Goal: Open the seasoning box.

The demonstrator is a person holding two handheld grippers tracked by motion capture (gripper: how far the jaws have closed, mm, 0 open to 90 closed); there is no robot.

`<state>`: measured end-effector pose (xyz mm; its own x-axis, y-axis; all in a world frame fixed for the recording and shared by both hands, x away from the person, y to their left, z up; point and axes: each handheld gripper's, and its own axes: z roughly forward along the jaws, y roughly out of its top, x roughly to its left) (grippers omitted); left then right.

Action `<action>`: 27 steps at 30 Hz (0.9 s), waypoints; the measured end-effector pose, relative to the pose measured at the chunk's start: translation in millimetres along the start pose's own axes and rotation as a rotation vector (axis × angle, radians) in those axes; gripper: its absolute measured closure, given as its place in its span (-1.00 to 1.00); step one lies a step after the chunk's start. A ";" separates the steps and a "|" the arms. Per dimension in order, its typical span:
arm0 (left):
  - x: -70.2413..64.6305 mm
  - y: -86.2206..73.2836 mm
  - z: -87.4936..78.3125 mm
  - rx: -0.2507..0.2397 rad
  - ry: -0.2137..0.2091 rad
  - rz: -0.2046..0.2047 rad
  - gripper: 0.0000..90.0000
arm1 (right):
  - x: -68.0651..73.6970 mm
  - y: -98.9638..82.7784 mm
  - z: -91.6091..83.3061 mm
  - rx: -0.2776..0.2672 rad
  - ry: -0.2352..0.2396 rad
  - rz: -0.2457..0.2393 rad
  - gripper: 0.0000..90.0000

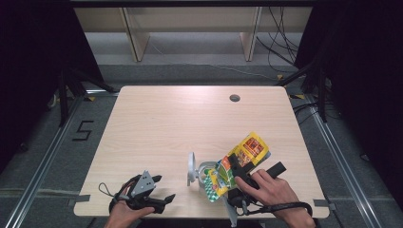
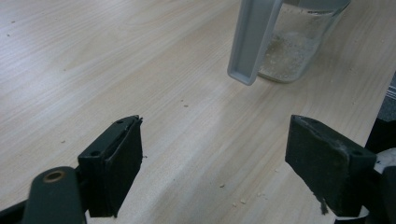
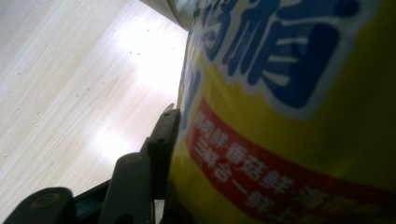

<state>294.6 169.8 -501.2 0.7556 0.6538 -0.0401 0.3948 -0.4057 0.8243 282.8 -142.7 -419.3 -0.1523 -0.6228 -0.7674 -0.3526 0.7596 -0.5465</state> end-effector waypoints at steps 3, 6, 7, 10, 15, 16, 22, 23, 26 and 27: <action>2.6 1.2 -2.0 0.035 0.001 0.029 -0.60 | 0.4 2.9 2.9 -0.001 0.003 0.009 0.21; 0.3 0.5 -1.2 -0.004 -0.005 0.002 -0.60 | -2.9 3.9 3.8 -0.008 0.021 -0.003 0.21; 0.6 0.5 -0.5 -0.017 -0.004 0.005 -0.60 | -3.3 3.7 4.1 -0.008 0.016 -0.001 0.21; 0.2 0.3 -1.4 -0.003 -0.007 0.002 -0.60 | -2.7 3.2 5.6 -0.007 0.007 0.005 0.21; 0.3 0.4 -1.7 -0.009 -0.003 0.006 -0.60 | -2.5 2.0 4.0 -0.012 0.005 0.006 0.21; -0.1 0.0 -2.0 -0.007 -0.003 0.001 -0.60 | -2.8 1.2 3.6 -0.011 0.008 0.003 0.21; 1.1 0.0 -1.6 -0.014 -0.007 0.007 -0.60 | -2.8 -1.8 -0.8 0.009 0.036 0.013 0.21; 1.4 1.1 -2.5 -0.002 -0.004 0.016 -0.60 | -3.5 -2.0 -0.7 0.011 0.012 -0.013 0.21; 0.2 0.1 -2.2 0.001 0.000 0.011 -0.60 | -3.9 1.7 0.4 0.003 0.017 -0.021 0.21; 0.2 -0.1 -1.5 -0.009 -0.002 0.007 -0.60 | -3.6 2.9 1.6 -0.008 0.030 -0.010 0.21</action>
<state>293.9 170.9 -500.5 0.7595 0.6495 -0.0358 0.3849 -0.4043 0.8297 283.9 -137.9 -418.6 -0.1761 -0.6359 -0.7514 -0.3613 0.7518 -0.5516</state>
